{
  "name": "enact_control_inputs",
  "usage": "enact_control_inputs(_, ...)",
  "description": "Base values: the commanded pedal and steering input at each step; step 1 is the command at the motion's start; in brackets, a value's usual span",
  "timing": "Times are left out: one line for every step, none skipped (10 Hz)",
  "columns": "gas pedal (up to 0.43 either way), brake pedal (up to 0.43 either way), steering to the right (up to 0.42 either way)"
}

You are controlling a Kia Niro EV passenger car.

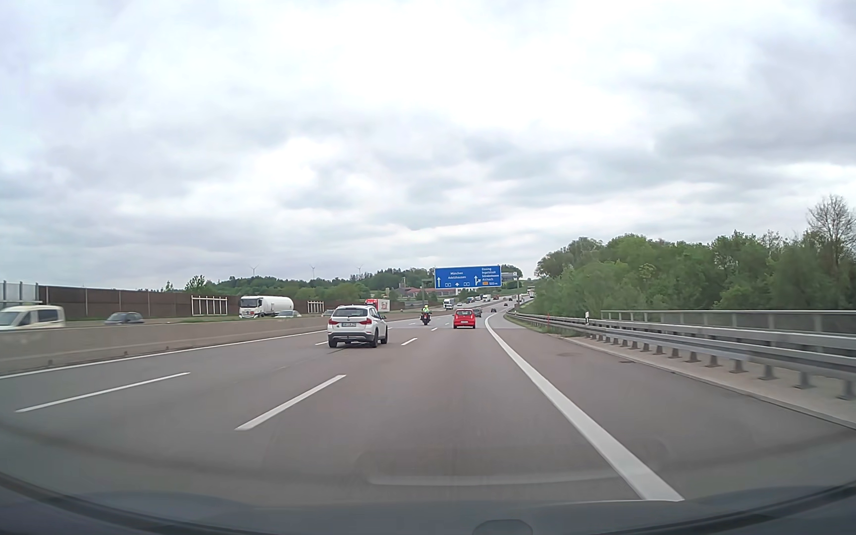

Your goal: Follow the waypoints while adhering to traffic rules and regulations

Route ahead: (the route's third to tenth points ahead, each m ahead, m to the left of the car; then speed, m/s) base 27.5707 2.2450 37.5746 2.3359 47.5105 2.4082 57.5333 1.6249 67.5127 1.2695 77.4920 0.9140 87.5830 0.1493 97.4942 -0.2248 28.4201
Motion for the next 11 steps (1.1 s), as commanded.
enact_control_inputs(0.240,0.000,0.003)
enact_control_inputs(0.240,0.000,0.003)
enact_control_inputs(0.240,0.000,0.003)
enact_control_inputs(0.240,0.000,0.003)
enact_control_inputs(0.240,0.000,0.003)
enact_control_inputs(0.240,0.000,0.003)
enact_control_inputs(0.240,0.000,0.003)
enact_control_inputs(0.240,0.000,0.003)
enact_control_inputs(0.240,0.000,0.003)
enact_control_inputs(0.240,0.000,0.003)
enact_control_inputs(0.240,0.000,0.003)
